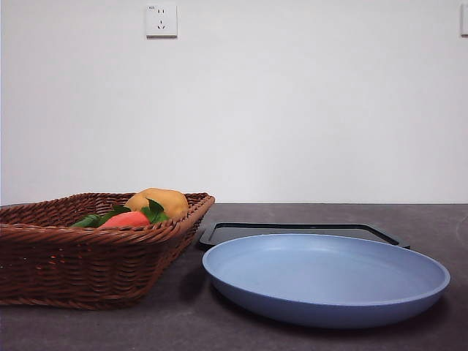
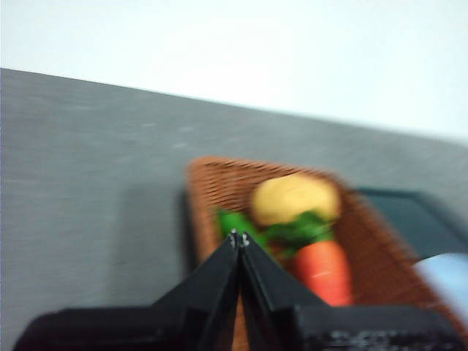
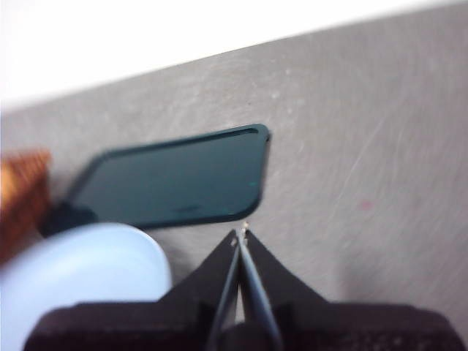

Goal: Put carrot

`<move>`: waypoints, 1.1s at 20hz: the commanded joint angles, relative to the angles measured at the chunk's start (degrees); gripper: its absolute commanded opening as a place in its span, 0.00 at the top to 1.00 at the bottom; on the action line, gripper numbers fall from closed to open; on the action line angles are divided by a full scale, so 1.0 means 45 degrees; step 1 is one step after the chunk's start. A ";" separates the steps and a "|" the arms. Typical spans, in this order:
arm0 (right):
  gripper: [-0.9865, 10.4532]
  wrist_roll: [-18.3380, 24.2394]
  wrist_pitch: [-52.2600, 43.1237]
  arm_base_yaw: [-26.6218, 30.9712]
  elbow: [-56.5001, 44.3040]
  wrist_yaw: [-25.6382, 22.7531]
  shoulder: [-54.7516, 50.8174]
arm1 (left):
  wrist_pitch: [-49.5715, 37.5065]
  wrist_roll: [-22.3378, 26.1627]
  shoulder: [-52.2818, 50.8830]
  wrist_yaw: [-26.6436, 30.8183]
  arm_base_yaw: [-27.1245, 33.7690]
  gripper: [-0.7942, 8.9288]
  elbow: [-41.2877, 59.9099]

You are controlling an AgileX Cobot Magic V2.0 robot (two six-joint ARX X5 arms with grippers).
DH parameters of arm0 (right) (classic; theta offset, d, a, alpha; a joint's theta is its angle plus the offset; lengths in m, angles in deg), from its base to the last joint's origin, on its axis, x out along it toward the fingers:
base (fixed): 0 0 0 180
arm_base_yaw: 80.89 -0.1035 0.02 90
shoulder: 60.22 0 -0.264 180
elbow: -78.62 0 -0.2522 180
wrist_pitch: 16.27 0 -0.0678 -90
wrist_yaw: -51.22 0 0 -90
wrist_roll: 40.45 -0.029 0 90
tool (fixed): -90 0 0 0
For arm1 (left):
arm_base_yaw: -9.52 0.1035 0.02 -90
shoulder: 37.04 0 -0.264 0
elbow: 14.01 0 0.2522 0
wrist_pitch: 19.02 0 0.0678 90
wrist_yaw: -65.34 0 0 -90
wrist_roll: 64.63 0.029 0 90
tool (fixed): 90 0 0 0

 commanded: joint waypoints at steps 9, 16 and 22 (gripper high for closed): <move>0.91 -0.3361 0.0913 -0.0010 0.1069 0.1365 0.1239 | 0.1705 -0.2205 0.0738 -0.1151 0.0029 0.91 -0.1316; 0.91 -0.1613 0.1549 -0.0010 0.4061 0.1399 0.5183 | 0.2263 -0.0510 0.5547 -0.1933 0.0015 0.91 -0.4682; 0.91 0.0087 0.3662 -0.0010 0.6232 0.2773 0.8884 | 0.4512 0.1273 1.0093 -0.4085 -0.0627 0.91 -0.7538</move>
